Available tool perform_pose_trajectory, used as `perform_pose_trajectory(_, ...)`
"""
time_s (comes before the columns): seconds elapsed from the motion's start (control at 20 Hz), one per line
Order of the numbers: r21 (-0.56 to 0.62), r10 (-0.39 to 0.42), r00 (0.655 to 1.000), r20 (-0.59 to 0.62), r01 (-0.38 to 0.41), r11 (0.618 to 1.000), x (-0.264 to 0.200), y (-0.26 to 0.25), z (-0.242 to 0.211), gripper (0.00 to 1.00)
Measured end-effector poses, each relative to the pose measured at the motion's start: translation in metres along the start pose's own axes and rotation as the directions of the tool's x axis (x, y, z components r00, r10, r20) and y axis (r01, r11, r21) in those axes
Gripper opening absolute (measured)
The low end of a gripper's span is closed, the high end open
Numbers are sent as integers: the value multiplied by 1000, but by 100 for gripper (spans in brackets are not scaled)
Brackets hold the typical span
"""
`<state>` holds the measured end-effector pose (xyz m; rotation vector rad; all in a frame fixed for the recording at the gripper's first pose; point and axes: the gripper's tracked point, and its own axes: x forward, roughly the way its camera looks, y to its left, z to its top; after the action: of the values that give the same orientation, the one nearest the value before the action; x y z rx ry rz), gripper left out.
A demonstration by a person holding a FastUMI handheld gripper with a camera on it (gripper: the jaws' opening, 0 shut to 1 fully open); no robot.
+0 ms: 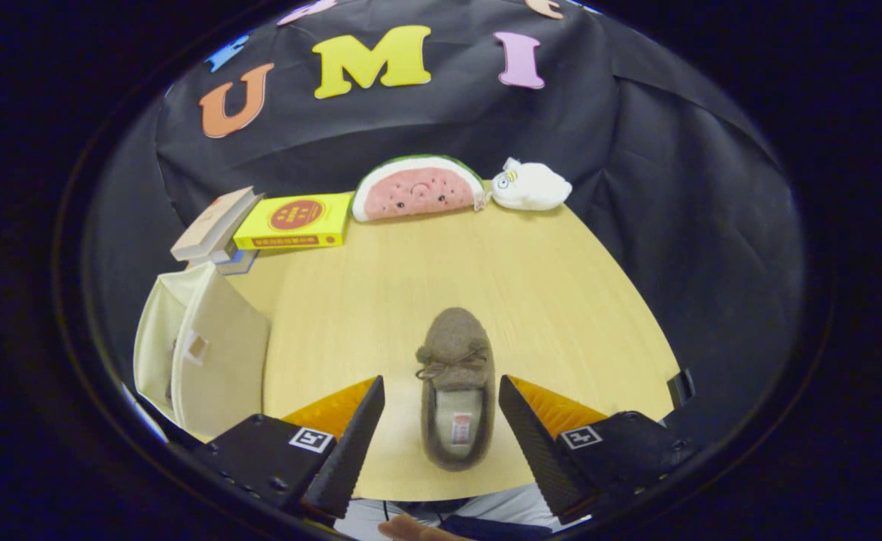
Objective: Open the storage box then place both shoes into the box .Put the left shoe in first, then the right shoe, with the right side of both shoes facing outward in a uniform manner.
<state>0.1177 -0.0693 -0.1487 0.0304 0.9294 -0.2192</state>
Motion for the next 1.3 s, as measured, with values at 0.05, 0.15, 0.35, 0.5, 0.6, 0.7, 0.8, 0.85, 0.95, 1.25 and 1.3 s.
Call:
perform_pose_trajectory(0.05,-6,-29,999,-16,29,1000,11,-12,-5,93)
perform_pose_trajectory(0.15,-20,-76,995,-58,75,997,30,-28,-20,90)
perform_pose_trajectory(0.35,-45,-154,979,-132,149,988,63,-49,-41,90)
perform_pose_trajectory(0.5,-31,-155,970,-187,152,988,81,-55,-51,88)
perform_pose_trajectory(0.6,24,-67,973,-220,74,997,92,-46,-53,66)
perform_pose_trajectory(0.7,60,-7,971,-238,22,998,95,-37,-53,44)
perform_pose_trajectory(0.8,54,6,971,-240,7,999,94,-35,-53,26)
perform_pose_trajectory(0.85,51,4,971,-239,9,999,94,-34,-54,25)
perform_pose_trajectory(0.95,110,-5,974,-226,31,994,97,-39,-50,14)
perform_pose_trajectory(1.25,312,115,965,-237,-37,949,90,-33,-54,4)
perform_pose_trajectory(1.3,347,157,957,-243,-65,936,86,-29,-56,4)
